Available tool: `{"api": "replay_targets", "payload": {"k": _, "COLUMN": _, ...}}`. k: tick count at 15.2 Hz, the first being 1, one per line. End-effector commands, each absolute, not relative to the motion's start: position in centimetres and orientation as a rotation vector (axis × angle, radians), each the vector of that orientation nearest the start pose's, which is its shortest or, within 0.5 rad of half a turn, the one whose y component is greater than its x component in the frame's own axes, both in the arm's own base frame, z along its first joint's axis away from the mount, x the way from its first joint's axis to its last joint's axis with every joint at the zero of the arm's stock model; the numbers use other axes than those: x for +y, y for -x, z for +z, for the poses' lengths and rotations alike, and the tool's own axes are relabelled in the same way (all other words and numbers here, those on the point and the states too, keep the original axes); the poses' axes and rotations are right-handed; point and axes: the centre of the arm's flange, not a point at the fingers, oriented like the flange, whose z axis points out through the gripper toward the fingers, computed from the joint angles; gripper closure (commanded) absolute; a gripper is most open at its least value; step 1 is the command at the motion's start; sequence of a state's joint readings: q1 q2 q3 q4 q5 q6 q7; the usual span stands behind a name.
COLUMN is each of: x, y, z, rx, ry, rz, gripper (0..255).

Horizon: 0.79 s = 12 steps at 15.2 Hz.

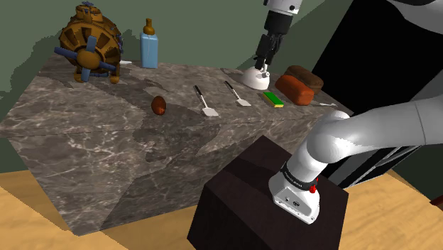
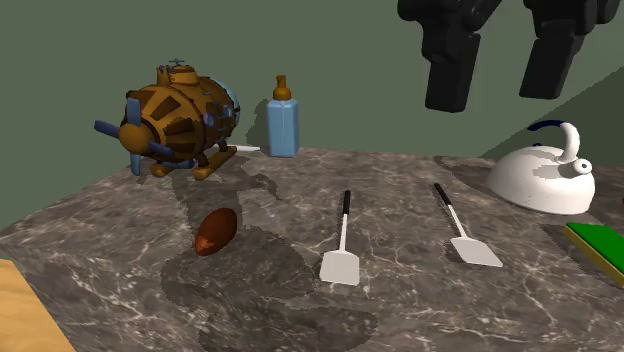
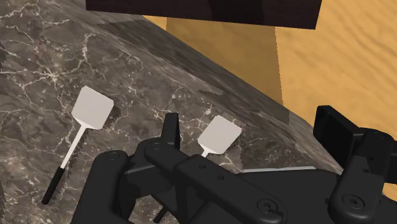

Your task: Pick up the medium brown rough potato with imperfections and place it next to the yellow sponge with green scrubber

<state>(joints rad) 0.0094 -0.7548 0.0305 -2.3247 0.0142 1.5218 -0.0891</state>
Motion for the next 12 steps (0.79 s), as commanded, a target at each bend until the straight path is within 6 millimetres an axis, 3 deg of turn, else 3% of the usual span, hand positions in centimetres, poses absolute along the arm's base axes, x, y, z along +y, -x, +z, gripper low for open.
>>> {"api": "replay_targets", "payload": {"k": 1, "x": 1.7, "y": -31.0, "z": 59.1, "rx": -0.19, "ry": 3.14, "rz": 0.076, "gripper": 0}}
{"api": "replay_targets", "payload": {"k": 12, "x": 8.5, "y": -40.2, "z": 51.0, "rx": -0.135, "ry": 3.11, "rz": 0.039, "gripper": 0}}
